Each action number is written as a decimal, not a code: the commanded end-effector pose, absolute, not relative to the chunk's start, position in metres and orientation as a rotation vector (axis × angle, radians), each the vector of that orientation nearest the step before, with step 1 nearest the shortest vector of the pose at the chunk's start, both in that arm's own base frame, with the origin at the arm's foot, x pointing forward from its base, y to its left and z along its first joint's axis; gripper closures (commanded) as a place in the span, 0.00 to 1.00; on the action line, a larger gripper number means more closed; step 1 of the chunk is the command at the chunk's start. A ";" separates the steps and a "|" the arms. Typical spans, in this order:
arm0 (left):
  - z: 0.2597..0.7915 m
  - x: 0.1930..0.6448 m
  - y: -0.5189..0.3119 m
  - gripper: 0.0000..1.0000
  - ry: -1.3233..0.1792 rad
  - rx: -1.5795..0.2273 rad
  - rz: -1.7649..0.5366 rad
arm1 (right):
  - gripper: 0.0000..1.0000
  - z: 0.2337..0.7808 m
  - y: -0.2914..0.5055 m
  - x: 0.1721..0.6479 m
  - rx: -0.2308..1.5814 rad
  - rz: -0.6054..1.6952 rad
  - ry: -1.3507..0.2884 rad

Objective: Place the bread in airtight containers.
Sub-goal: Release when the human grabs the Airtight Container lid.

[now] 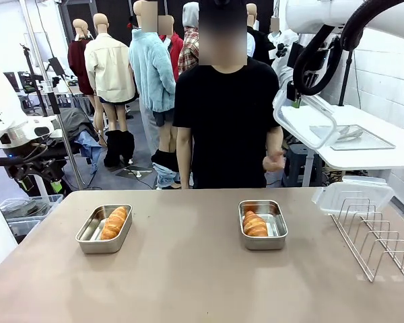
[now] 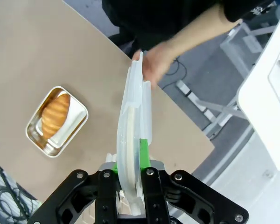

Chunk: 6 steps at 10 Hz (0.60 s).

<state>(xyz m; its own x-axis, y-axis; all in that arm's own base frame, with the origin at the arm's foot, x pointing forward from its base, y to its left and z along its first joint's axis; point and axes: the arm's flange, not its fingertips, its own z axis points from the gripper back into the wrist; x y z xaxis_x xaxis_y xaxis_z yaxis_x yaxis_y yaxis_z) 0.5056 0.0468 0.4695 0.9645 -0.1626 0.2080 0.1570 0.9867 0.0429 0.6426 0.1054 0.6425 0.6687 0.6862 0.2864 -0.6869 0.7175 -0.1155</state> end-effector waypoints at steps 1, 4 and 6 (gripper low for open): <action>0.471 0.504 0.048 0.00 -0.212 0.051 -0.151 | 1.00 0.645 0.103 0.642 0.002 0.769 -0.324; 0.471 0.504 0.048 0.00 -0.212 0.051 -0.151 | 1.00 0.645 0.103 0.642 0.002 0.769 -0.324; 0.471 0.504 0.048 0.00 -0.212 0.051 -0.151 | 1.00 0.645 0.103 0.642 0.002 0.769 -0.324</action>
